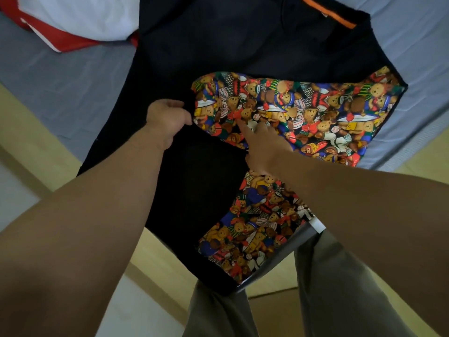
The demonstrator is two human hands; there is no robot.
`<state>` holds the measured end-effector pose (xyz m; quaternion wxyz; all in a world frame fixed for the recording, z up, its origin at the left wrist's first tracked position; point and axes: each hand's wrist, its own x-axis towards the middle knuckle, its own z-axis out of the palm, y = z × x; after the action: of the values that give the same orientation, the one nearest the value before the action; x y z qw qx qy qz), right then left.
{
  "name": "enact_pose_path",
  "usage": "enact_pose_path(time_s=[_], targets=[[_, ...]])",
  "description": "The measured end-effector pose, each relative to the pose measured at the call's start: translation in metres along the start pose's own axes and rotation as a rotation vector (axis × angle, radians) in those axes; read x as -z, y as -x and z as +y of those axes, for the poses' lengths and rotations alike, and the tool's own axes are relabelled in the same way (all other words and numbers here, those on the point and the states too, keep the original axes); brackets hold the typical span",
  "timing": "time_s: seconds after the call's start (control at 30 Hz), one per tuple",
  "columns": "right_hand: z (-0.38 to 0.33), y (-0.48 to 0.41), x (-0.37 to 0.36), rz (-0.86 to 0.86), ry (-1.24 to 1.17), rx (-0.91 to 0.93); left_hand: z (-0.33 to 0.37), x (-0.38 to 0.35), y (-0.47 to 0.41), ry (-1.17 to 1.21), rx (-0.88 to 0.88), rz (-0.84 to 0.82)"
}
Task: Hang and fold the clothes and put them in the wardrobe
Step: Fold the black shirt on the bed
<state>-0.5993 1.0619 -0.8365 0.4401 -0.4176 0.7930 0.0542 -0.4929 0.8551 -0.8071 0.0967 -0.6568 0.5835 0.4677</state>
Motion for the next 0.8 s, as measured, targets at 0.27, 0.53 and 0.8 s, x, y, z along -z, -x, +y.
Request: enact_pose_path(time_s=[0.27, 0.53, 0.8], targets=[[-0.023, -0.018, 0.017, -0.033, -0.13, -0.101, -0.002, 0.018, -0.016, -0.35, -0.238, 0.145], [-0.034, -0.035, 0.026, -0.031, -0.077, -0.12, 0.009, 0.024, -0.014, -0.154, -0.012, -0.113], [-0.041, -0.04, 0.03, -0.023, -0.098, -0.133, 0.001, 0.027, -0.021, -0.082, -0.28, 0.117]])
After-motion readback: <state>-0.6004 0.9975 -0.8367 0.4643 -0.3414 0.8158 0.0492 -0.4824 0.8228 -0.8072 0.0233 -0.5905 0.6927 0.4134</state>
